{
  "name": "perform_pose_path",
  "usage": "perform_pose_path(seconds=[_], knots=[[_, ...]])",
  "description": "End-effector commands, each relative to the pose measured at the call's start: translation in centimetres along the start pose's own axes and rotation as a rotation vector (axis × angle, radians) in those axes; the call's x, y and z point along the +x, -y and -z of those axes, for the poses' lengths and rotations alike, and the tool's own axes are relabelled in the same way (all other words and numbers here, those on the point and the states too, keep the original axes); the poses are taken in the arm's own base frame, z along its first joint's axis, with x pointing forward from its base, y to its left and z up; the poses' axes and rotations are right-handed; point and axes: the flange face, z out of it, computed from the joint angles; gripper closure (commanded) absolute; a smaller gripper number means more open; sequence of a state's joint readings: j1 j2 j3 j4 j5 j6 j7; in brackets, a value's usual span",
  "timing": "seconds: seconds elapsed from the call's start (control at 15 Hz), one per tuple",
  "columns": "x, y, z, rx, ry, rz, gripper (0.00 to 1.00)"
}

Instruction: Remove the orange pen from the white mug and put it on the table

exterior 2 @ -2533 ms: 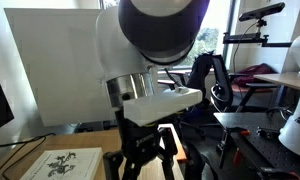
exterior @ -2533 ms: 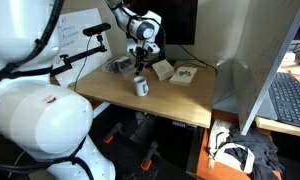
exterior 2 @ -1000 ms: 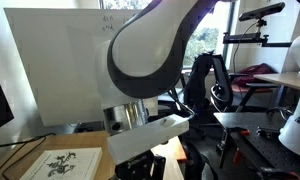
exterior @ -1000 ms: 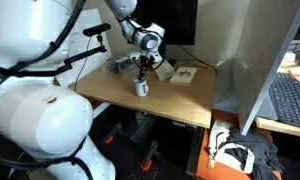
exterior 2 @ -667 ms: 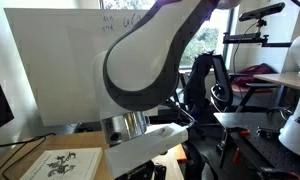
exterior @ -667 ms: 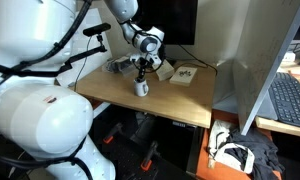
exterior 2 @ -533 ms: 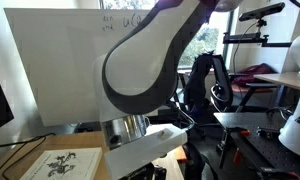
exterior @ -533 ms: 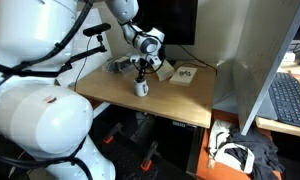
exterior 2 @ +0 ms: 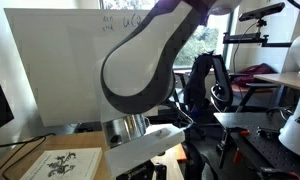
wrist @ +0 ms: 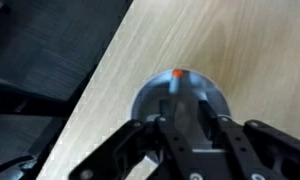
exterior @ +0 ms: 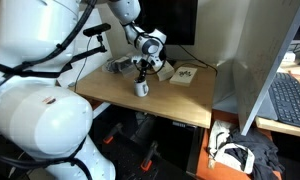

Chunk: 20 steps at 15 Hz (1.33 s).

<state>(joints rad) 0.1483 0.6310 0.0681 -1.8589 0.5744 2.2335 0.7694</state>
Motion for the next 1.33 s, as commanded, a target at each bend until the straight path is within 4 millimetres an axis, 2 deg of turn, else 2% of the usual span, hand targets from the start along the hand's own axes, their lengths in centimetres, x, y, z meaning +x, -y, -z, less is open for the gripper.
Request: perform_pose_path(seconds=[0.0, 0.47, 0.53, 0.6, 0.8, 0.93, 1.27], knots=[[0.2, 0.2, 0.3, -0.014, 0.058, 0.006, 0.62], [0.5, 0.5, -1.1, -0.061, 0.126, 0.007, 0.64], [0.6, 0.6, -1.3, -0.061, 0.13, 0.005, 0.67], [0.7, 0.7, -1.4, -0.061, 0.133, 0.002, 0.88], [0.8, 0.7, -1.3, -0.048, 0.147, 0.003, 1.0], [0.9, 0.7, -0.9, -0.042, 0.157, 0.0, 0.97], [0.3, -0.2, 1.1, 0.003, 0.233, 0.047, 0.97]])
